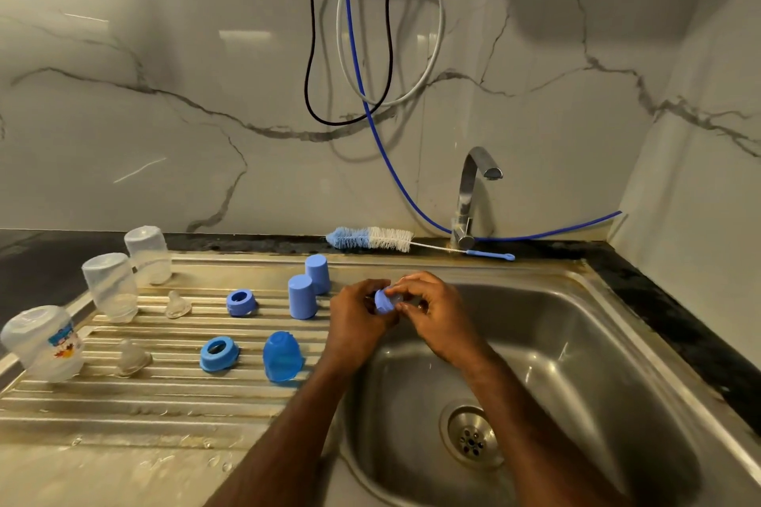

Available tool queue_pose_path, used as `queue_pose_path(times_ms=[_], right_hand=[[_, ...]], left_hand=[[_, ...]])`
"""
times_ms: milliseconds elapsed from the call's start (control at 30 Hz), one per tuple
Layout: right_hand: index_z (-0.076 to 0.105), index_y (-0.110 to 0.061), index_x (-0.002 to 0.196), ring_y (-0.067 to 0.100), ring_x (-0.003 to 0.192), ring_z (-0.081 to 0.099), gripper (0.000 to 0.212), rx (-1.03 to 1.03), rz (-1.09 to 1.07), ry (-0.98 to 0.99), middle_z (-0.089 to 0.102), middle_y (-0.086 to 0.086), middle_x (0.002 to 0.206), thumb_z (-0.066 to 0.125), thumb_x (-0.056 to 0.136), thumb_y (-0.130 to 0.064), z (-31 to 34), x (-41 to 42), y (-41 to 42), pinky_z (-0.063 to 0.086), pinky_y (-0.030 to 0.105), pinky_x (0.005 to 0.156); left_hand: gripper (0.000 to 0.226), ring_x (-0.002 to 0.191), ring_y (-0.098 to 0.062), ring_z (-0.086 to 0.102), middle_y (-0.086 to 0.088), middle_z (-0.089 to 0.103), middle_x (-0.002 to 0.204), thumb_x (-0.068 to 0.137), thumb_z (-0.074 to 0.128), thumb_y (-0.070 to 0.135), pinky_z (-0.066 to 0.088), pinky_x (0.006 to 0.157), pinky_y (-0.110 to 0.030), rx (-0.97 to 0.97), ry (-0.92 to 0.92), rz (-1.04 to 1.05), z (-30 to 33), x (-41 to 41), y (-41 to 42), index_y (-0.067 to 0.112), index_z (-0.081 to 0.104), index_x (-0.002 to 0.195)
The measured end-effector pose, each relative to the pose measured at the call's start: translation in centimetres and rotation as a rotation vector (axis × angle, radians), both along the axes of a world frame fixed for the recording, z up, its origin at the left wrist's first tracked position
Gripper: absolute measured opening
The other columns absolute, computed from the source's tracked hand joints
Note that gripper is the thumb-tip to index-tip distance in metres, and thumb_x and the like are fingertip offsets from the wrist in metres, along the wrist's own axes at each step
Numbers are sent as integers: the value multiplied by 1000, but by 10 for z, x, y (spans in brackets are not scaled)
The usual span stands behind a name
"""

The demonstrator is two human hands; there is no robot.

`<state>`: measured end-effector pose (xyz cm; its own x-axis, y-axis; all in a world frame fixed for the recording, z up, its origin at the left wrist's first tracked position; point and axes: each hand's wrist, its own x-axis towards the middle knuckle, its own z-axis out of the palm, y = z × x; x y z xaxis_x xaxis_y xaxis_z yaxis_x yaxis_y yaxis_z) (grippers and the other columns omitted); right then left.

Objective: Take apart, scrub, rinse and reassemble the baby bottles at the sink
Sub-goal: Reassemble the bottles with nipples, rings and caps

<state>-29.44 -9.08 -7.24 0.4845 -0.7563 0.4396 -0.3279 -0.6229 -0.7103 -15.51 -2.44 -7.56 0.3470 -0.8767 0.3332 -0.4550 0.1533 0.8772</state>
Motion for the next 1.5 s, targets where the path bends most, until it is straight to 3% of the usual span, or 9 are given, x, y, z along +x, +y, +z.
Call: queue_pose_path(times_ms=[133,400,733,867,1133,1233,1333,1433,1500], right_hand=[[74,-11,98,0,90,66,12,83,-83,-164,71,-4,96,70,89,-4,5,-5,2,53,15,81],[76,-20,100,5,98,69,23,210,15,-294,75,-6,102,63,95,-3,13,-4,3,56,19,86],[78,-12,98,3,93,70,19,273,23,-231,75,-5,98,78,82,-1,15,-12,1,56,16,83],[78,-15,91,7,86,72,15,198,4,-270,76,-5,88,79,82,-3,17,-14,-2,57,19,80],[73,-6,94,25,96,73,11,490,56,-531,76,10,95,75,84,-2,13,-22,1,60,33,81],[74,-10,90,15,91,72,10,380,48,-417,76,3,90,76,84,-2,17,-19,2,59,27,78],[75,-16,93,4,86,67,13,113,6,-168,72,-9,90,72,88,-4,22,-15,6,53,14,78],[75,-14,101,4,88,61,16,-176,-18,56,70,-3,97,64,92,-5,22,-15,11,47,9,80],[74,-13,104,9,91,62,17,-241,-28,105,70,0,100,62,93,-6,21,-15,11,49,15,84]], left_hand=[[45,97,7,64,18,68,106,76,87,20,50,79,-7,4,78,-70,-3,0,2,30,65,114],[42,105,-33,72,-15,74,114,86,72,0,61,89,-43,-52,776,-325,5,-9,9,8,60,125],[39,111,-30,70,-11,73,117,88,70,9,59,92,-40,30,706,-340,-2,-5,6,12,64,127],[40,109,-29,70,-16,73,114,85,67,17,60,91,-38,20,922,-329,2,-12,5,7,65,123],[28,106,-33,68,-26,69,120,101,49,6,61,86,-38,54,1101,-384,8,-17,4,-2,62,125],[31,101,-31,69,-27,67,122,100,53,13,61,84,-36,81,1137,-355,4,-15,1,-2,61,126],[40,94,-27,69,-26,67,118,92,60,23,62,77,-32,97,1107,-315,1,-14,-2,-2,62,124],[39,98,-28,66,-24,67,117,88,63,26,60,78,-32,97,1034,-281,-1,-14,-4,0,65,117],[37,102,-30,65,-24,66,120,90,62,24,60,79,-33,84,1024,-263,-3,-16,-5,0,65,117]])
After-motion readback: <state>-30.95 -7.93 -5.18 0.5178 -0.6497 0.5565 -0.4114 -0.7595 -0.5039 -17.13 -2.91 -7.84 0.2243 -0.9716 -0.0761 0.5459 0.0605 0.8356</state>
